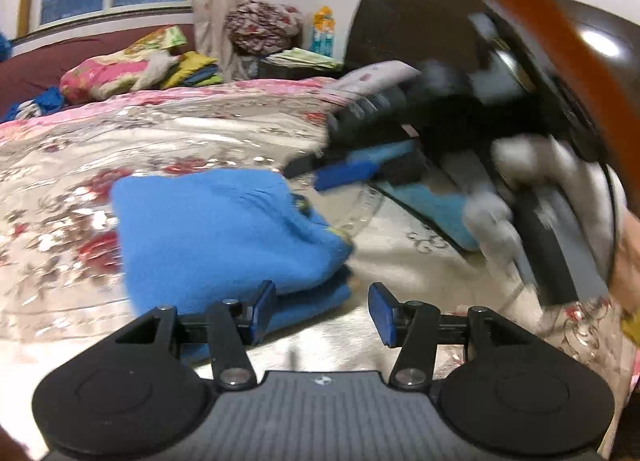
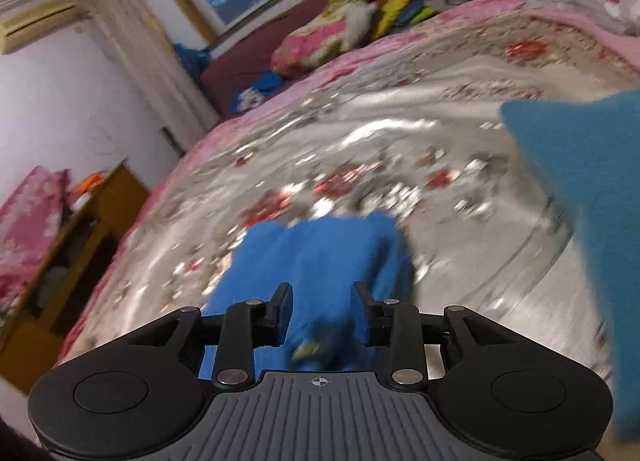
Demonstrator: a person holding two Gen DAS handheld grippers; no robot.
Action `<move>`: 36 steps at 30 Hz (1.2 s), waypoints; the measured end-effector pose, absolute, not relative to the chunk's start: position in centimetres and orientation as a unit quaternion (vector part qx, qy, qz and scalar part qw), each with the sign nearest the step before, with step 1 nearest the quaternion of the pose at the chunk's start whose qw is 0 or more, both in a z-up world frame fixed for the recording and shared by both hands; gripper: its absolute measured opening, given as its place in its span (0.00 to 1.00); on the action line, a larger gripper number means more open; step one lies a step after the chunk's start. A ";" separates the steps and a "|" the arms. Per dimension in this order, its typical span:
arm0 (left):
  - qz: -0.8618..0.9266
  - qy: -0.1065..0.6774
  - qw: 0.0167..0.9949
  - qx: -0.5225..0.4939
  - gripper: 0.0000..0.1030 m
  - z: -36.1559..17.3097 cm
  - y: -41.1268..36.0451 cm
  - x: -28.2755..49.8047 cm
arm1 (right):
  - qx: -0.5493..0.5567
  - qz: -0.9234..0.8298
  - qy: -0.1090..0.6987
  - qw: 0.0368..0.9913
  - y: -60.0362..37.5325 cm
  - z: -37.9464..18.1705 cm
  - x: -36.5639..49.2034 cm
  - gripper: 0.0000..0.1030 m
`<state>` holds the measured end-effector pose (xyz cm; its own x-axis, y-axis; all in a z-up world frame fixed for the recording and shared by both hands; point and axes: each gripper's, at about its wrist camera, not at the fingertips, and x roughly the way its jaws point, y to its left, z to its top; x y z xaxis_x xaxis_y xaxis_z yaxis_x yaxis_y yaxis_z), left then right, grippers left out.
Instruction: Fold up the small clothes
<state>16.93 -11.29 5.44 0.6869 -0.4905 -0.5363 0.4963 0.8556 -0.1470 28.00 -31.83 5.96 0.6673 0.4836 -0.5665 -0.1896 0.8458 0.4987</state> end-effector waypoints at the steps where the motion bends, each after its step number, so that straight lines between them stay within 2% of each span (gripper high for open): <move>1: -0.262 0.286 0.922 0.003 0.54 5.6 -10.8 16.9 | 0.197 0.193 0.367 0.888 -31.4 5.6 27.6 0.32; 4: -0.235 0.272 0.933 -0.006 0.54 6.3 -9.4 17.4 | 0.159 0.184 0.381 0.892 -30.1 4.5 26.4 0.32; 7: -0.207 0.270 0.940 -0.035 0.54 6.4 -8.0 18.7 | 0.146 0.150 0.395 0.894 -30.2 3.1 26.0 0.11; 10: -0.174 0.277 0.944 -0.035 0.54 5.6 -7.0 20.3 | 0.191 0.144 0.394 0.887 -31.7 2.1 25.4 0.10; 15: -0.146 0.348 0.925 -0.052 0.54 2.9 -5.6 22.5 | 0.197 0.138 0.399 0.885 -32.5 2.0 25.1 0.10; 21: -0.158 0.322 0.933 -0.043 0.54 4.2 -5.2 22.1 | 0.229 0.143 0.367 0.890 -32.7 3.9 24.9 0.26; 23: -0.162 0.315 0.934 -0.046 0.56 4.7 -5.1 22.8 | 0.227 0.142 0.359 0.894 -32.4 4.5 25.3 0.41; 25: -0.158 0.311 0.936 -0.053 0.57 4.9 -5.1 23.4 | 0.204 0.122 0.358 0.903 -31.9 4.7 26.2 0.52; 29: -0.151 0.314 0.934 -0.080 0.64 4.2 -4.7 24.8 | 0.200 0.112 0.378 0.897 -31.3 3.9 28.3 0.57; 32: -0.157 0.330 0.925 -0.103 0.65 3.2 -4.6 26.1 | 0.201 0.110 0.396 0.889 -30.9 2.6 29.4 0.57; 36: -0.163 0.342 0.917 -0.127 0.73 2.2 -4.7 27.3 | 0.222 0.121 0.406 0.878 -31.0 1.4 30.0 0.58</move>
